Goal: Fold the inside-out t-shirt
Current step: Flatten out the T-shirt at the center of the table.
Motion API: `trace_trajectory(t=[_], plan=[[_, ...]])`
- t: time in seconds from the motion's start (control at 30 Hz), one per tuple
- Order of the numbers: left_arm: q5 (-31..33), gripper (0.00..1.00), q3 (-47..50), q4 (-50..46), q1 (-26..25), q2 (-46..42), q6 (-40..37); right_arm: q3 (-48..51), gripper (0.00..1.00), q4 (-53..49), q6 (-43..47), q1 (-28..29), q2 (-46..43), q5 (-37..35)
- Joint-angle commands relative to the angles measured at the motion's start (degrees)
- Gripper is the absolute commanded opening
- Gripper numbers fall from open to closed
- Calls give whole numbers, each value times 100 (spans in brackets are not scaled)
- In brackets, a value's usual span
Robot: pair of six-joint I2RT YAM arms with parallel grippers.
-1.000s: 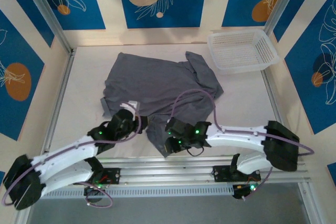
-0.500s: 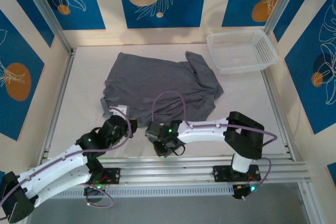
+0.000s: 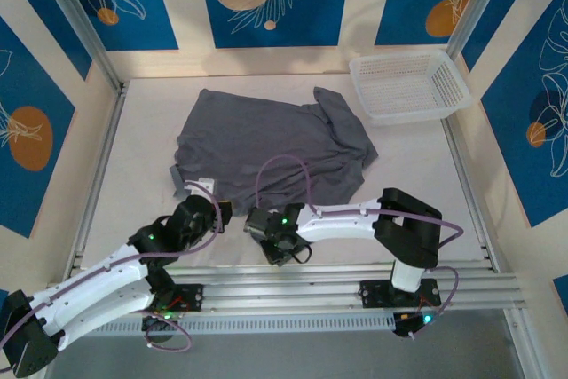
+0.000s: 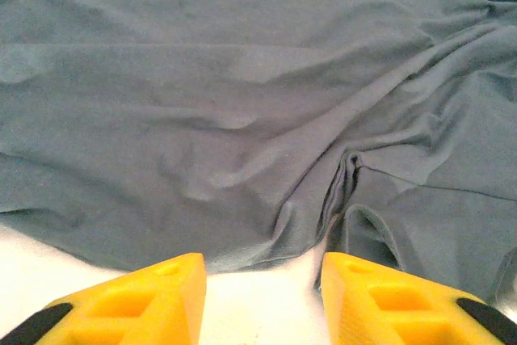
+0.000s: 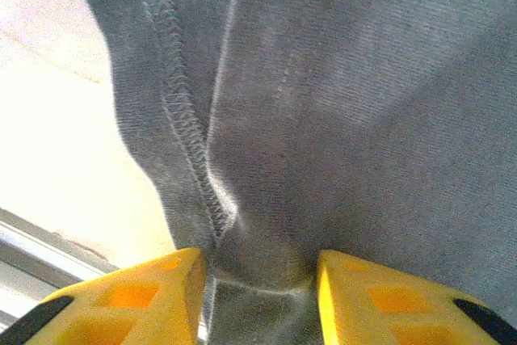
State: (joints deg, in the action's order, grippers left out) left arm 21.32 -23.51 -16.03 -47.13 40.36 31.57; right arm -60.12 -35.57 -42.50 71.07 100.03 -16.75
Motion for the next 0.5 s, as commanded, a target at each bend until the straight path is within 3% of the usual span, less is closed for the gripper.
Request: trace_trajectory(t=[0.0, 0.2, 0.33, 0.47], plan=[[122, 42, 13, -54, 15, 20, 7, -151, 32, -113, -14, 48, 139, -84], [324, 43, -65, -304, 22, 38, 125, -176, 2, -374, -150, 55, -64, -421], [1106, 42, -478, -1335, 261, 385, 633, 46, 0, -424, -303, 29, -805, -936], [1083, 40, -827, -2083, 1319, 954, 1103, 800, 0, -334, -890, -419, -2141, -1638]])
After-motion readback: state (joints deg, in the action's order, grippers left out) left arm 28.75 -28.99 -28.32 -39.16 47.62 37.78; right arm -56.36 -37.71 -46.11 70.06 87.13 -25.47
